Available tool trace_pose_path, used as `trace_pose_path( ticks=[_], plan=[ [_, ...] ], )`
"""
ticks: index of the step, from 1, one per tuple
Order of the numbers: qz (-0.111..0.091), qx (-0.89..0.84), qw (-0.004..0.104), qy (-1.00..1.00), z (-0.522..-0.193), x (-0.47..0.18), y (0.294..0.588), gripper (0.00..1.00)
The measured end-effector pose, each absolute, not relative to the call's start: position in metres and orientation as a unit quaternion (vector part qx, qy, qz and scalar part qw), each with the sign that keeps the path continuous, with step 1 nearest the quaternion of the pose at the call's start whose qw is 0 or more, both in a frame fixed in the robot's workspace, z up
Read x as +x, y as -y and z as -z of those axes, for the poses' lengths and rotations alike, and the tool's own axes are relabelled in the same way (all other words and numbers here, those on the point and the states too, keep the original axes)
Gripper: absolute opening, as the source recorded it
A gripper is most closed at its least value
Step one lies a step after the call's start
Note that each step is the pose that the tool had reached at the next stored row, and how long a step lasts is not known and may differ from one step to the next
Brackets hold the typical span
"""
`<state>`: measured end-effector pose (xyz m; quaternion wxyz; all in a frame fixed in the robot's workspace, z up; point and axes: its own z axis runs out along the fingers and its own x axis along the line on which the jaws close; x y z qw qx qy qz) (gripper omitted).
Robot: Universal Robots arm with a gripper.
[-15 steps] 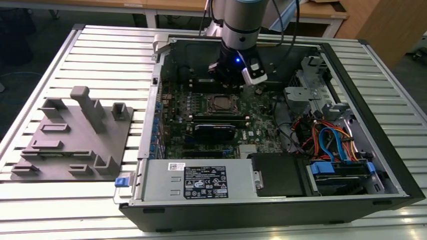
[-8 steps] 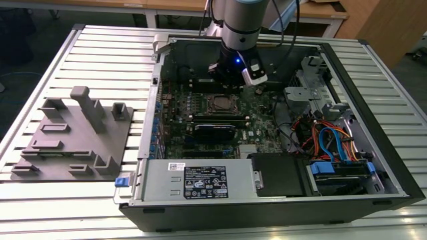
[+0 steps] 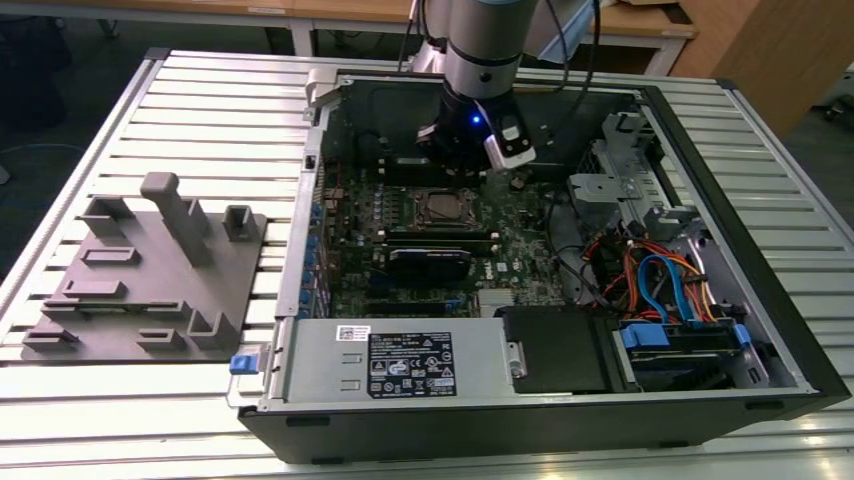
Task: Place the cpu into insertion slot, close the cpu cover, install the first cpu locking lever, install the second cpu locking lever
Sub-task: 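Install the second cpu locking lever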
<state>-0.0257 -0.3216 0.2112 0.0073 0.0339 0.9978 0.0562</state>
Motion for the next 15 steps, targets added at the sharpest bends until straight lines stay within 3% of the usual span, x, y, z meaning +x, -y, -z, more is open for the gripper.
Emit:
trace_pose_path(
  ticks=[15],
  plan=[
    [-0.059,0.034,0.007,-0.998,-0.2178,-0.0261,0.326,0.1]
  ],
)
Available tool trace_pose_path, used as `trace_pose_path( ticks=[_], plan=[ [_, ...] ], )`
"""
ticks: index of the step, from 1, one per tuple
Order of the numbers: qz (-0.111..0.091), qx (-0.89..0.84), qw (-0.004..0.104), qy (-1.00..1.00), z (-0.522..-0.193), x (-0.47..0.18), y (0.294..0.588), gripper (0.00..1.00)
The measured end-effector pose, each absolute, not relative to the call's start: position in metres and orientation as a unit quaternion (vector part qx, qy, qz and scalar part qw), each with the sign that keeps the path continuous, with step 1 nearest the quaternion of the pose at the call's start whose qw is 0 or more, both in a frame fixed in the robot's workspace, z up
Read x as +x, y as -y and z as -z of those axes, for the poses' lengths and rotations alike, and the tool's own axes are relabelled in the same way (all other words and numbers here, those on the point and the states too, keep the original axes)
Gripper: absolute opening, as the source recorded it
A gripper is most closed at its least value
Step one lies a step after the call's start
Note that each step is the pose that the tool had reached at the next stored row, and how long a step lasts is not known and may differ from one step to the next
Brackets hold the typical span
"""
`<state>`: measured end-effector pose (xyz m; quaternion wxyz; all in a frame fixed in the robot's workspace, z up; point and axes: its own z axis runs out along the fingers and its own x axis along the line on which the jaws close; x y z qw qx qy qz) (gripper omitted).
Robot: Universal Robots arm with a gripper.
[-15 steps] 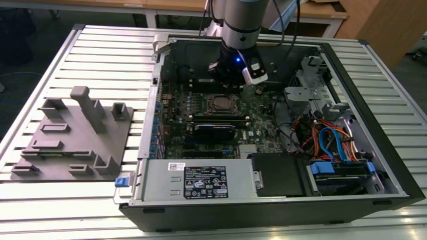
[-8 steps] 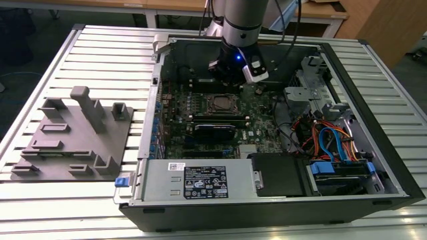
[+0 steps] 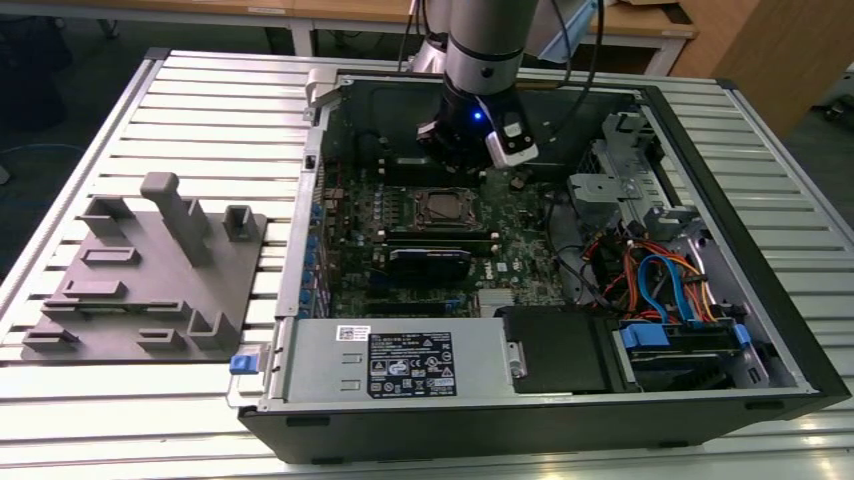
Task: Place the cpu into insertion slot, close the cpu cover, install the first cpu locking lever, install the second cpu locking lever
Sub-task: 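Install the second cpu locking lever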
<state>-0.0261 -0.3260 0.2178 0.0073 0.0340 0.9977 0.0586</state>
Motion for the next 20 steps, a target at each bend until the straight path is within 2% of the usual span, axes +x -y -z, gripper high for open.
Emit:
trace_pose_path(
  ticks=[20],
  plan=[
    [-0.059,0.034,0.007,-0.998,-0.2182,-0.0269,0.3292,0.1]
  ],
)
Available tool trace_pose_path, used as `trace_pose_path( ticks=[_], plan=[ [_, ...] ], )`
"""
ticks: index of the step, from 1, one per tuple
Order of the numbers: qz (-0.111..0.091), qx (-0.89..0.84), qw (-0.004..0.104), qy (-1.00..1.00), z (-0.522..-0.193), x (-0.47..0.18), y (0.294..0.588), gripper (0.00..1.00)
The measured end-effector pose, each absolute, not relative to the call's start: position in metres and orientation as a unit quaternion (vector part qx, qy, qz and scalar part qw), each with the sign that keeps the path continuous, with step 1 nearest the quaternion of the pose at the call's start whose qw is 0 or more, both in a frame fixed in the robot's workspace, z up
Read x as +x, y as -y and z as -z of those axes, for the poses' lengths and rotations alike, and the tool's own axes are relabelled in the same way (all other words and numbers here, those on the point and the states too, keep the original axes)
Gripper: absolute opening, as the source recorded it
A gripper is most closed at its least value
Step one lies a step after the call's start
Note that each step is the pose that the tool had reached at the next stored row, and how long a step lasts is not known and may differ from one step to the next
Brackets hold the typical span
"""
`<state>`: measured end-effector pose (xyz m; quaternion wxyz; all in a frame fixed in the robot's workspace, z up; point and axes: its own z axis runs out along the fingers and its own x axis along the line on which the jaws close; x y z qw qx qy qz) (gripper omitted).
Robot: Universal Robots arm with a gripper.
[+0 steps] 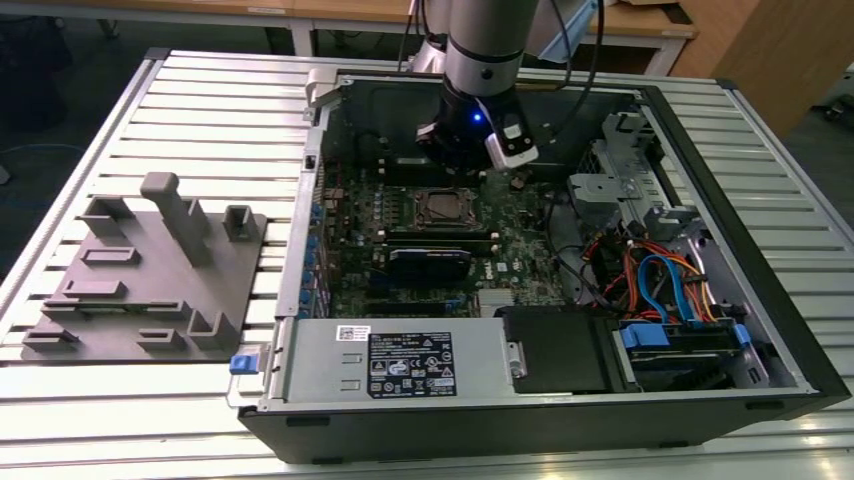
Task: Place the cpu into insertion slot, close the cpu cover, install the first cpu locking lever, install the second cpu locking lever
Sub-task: 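Install the second cpu locking lever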
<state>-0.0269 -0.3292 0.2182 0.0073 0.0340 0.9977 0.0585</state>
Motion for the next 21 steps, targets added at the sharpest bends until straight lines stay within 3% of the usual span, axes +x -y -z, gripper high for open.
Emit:
trace_pose_path(
  ticks=[21],
  plan=[
    [-0.059,0.034,0.007,-0.998,-0.2228,-0.0269,0.3303,0.1]
  ],
)
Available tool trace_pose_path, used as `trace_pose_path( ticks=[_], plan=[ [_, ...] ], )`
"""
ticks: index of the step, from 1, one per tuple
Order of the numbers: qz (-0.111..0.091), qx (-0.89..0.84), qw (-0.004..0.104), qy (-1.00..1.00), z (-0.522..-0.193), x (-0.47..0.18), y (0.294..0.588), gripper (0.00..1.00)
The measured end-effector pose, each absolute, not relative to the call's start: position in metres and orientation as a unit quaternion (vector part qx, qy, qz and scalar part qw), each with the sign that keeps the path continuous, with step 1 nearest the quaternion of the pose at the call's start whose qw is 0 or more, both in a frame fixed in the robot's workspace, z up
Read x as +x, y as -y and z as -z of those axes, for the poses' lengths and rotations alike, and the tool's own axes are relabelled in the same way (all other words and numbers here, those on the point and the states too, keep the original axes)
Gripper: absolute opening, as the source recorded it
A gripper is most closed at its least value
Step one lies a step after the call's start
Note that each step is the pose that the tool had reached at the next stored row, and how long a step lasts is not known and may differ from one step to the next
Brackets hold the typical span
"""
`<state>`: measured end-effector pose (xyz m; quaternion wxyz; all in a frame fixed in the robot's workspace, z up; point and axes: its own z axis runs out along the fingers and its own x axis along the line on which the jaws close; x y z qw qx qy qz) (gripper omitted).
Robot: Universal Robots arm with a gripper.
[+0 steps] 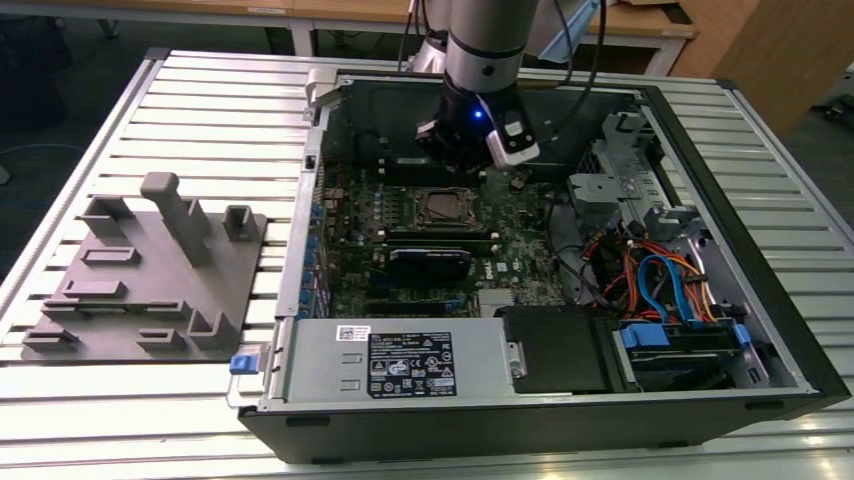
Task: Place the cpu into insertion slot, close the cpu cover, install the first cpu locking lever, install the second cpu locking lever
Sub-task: 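Install the second cpu locking lever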
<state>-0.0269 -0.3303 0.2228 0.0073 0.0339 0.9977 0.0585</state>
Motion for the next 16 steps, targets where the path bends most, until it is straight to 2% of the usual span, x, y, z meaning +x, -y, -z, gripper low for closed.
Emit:
trace_pose_path(
  ticks=[16],
  plan=[
    [-0.058,0.034,0.007,-0.998,-0.2228,-0.0269,0.3368,0.1]
  ],
)
